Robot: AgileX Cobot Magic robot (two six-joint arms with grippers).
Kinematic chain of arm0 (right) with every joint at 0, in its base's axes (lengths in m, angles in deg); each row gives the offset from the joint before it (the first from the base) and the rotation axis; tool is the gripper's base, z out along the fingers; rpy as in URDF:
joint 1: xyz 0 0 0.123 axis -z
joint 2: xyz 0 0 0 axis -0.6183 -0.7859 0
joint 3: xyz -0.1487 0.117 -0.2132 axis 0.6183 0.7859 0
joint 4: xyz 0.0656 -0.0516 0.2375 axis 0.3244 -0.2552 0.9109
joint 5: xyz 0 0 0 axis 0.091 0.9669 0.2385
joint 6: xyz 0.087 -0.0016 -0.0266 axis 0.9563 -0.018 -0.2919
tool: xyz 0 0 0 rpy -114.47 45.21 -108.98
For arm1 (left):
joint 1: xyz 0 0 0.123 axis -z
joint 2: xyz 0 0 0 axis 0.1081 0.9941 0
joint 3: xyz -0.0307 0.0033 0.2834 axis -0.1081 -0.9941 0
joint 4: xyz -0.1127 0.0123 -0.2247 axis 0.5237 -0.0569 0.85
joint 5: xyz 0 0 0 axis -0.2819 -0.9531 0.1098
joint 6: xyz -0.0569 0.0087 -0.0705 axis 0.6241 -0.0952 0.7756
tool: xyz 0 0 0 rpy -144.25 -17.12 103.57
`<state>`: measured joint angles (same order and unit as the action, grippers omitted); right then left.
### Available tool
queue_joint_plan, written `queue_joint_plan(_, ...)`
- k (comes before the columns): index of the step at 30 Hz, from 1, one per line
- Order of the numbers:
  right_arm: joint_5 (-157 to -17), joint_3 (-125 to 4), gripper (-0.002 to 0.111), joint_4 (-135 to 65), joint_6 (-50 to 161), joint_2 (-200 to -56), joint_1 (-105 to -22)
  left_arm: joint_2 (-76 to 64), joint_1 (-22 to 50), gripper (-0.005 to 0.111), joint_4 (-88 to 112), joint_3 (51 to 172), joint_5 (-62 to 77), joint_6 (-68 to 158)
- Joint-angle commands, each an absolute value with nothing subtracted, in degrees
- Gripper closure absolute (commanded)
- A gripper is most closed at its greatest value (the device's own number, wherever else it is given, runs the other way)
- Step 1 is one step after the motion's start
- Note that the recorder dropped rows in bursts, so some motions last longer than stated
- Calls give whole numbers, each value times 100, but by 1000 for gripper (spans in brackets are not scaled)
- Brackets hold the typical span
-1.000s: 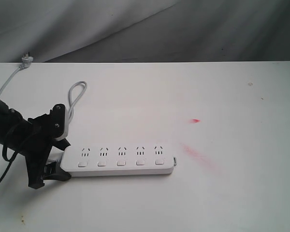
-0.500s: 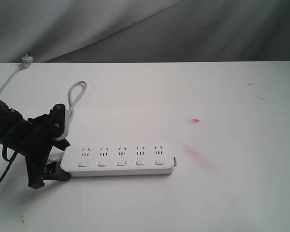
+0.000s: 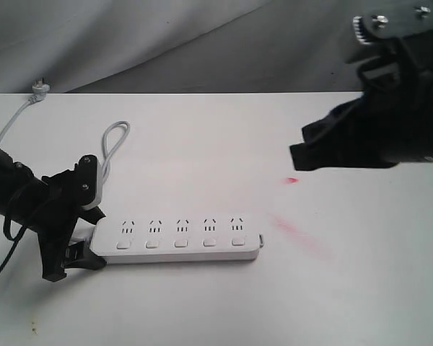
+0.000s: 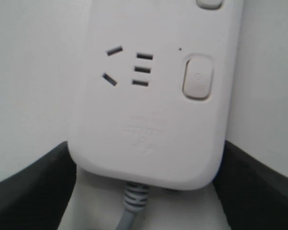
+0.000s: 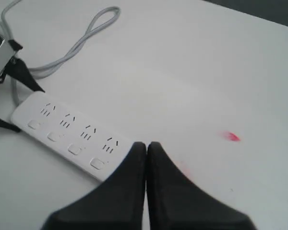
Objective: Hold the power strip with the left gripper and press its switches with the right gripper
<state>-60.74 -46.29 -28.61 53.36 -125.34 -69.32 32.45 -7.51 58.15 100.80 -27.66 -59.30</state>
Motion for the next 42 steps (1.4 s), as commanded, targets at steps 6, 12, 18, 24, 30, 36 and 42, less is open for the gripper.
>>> queue_joint_plan(6,-4618,-6891,108,-1642,2904,-14620,-7034,3240,-765,59,5905,10109,-2702,-5928)
queue_joint_plan(12,-4278,-7767,108,-710,1696,-15574,-7034,3240,-765,59,5905,10109,-2702,-5928)
queue_joint_plan(18,-4225,-8030,108,-324,901,-16260,-7229,3240,-765,59,5905,10109,-2702,-5928)
queue_joint_plan(24,-4173,-8227,108,-226,465,-16836,-7647,3240,-765,59,5905,10109,-2702,-5928)
queue_joint_plan(30,-4179,-8298,108,-53,65,-17278,-7762,3240,-765,59,5905,10109,-2702,-5928)
queue_joint_plan(36,-4529,-8298,108,485,-171,-17507,-7762,3240,-765,59,5905,10109,-2702,-5928)
queue_joint_plan(42,-5143,-8298,108,666,-175,-17547,-7762,3240,-765,59,5905,10109,-2702,-5928)
